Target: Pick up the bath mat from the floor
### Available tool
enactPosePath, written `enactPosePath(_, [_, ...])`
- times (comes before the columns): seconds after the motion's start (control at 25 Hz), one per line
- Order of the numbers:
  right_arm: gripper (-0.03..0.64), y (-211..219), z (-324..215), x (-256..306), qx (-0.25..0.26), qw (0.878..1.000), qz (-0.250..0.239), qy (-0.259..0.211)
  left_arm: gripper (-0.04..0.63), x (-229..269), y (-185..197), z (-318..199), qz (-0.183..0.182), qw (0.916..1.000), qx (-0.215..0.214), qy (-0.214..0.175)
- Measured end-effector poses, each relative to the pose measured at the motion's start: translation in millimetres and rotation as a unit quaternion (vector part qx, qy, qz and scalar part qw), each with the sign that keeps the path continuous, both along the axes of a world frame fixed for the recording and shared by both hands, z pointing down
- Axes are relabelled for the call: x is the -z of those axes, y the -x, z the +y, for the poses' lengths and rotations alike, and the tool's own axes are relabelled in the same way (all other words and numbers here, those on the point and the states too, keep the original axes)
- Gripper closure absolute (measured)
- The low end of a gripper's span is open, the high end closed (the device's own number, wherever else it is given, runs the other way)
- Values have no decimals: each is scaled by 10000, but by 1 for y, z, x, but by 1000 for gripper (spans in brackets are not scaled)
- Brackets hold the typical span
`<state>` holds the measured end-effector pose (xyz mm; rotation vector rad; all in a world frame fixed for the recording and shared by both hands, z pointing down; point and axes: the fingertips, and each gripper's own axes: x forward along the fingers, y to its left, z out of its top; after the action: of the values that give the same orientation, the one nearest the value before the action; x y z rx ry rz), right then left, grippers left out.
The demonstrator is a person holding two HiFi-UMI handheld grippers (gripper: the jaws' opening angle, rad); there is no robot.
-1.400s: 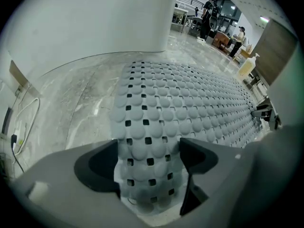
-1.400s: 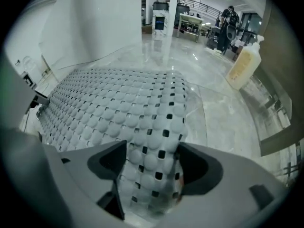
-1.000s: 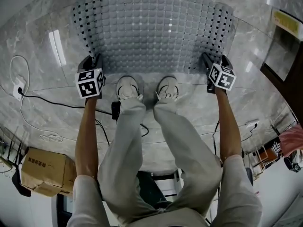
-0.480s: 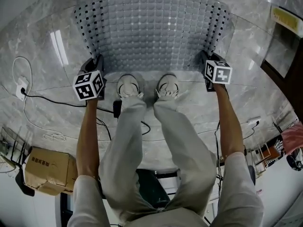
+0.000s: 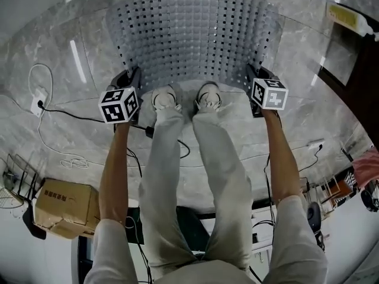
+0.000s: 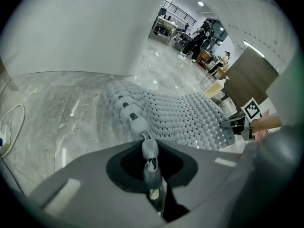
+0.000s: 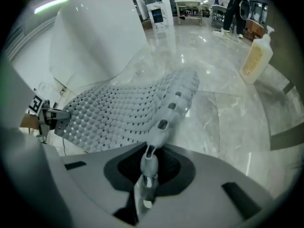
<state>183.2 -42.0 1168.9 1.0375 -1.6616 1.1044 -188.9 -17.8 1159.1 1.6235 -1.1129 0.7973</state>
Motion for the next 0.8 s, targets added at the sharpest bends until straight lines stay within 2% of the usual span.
enactPosePath(0.36, [571,32,-19,117,27,9992,-352,-189,551,109,-38,-29,316,9991,-227,-146])
enactPosePath(0.64, [571,41,-1,219,-247,9976,-598,-233,551,210,-44,-21,456,9987,-96,-193])
enactPosePath(0.8, [572,49,-1,272,-378,9953,-739,-496,551,262,-39,-25,516,9978,22,-415])
